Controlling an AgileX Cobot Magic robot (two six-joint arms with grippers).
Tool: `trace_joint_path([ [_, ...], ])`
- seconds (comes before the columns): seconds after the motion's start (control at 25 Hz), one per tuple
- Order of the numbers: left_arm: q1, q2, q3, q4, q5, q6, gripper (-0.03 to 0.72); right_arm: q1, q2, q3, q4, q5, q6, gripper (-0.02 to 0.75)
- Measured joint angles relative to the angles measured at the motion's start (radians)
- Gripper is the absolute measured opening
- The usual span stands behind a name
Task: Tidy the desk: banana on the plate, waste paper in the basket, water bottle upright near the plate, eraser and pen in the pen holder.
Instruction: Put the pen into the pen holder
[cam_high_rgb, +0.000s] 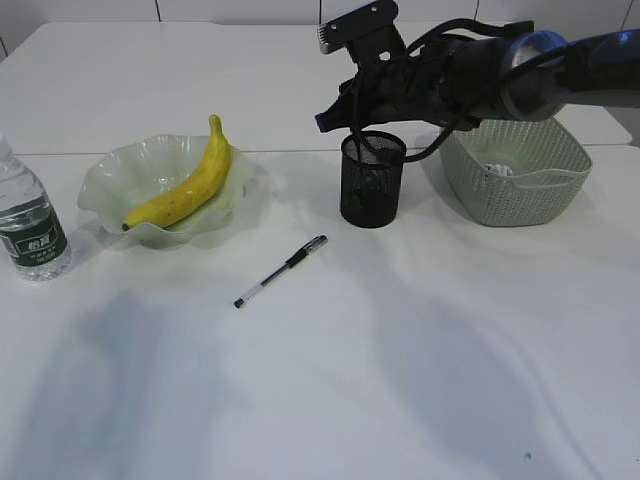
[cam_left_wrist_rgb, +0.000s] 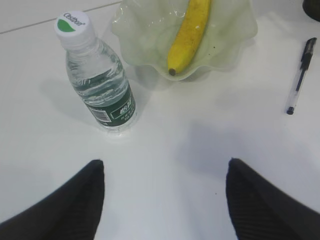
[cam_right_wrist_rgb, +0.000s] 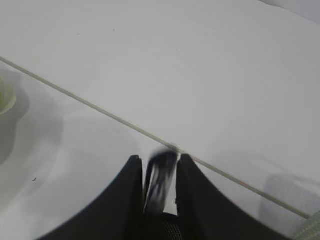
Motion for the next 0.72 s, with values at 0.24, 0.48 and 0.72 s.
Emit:
trace_joint_path([
  [0.24, 0.0, 0.0, 0.0, 0.0, 0.0, 0.0, 0.538, 0.0, 0.0, 0.0, -0.004, 0.0, 0.002, 0.221],
  [0.48, 0.0, 0.0, 0.0, 0.0, 0.0, 0.0, 0.538, 0.0, 0.0, 0.0, -0.004, 0.0, 0.007, 0.23],
  [0.72, 0.0, 0.0, 0.0, 0.0, 0.0, 0.0, 0.538, 0.0, 0.0, -0.035, -0.006, 0.0, 0.066, 0.232],
])
